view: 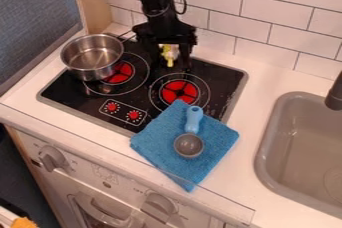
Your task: Move the yellow object to the bottom of the burner
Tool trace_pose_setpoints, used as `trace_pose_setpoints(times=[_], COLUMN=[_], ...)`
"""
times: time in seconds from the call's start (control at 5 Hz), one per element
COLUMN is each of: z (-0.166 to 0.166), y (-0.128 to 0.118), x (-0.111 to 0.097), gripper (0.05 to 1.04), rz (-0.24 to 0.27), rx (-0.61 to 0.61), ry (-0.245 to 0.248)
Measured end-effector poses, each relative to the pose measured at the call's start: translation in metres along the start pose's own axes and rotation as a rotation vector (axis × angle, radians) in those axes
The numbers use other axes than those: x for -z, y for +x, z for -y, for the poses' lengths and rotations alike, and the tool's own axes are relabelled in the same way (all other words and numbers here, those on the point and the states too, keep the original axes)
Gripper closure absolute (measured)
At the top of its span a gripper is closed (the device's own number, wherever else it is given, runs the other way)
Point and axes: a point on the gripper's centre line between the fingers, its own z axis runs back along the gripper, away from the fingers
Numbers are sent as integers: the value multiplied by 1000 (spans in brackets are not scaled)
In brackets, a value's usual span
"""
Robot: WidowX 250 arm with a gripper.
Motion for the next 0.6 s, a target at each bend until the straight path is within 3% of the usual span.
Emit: trace_pose_setpoints(times=[0.6], z=[-6], y=[18], x=[-73], gripper=[83], rz=[133], rx=[-13], ry=[-50])
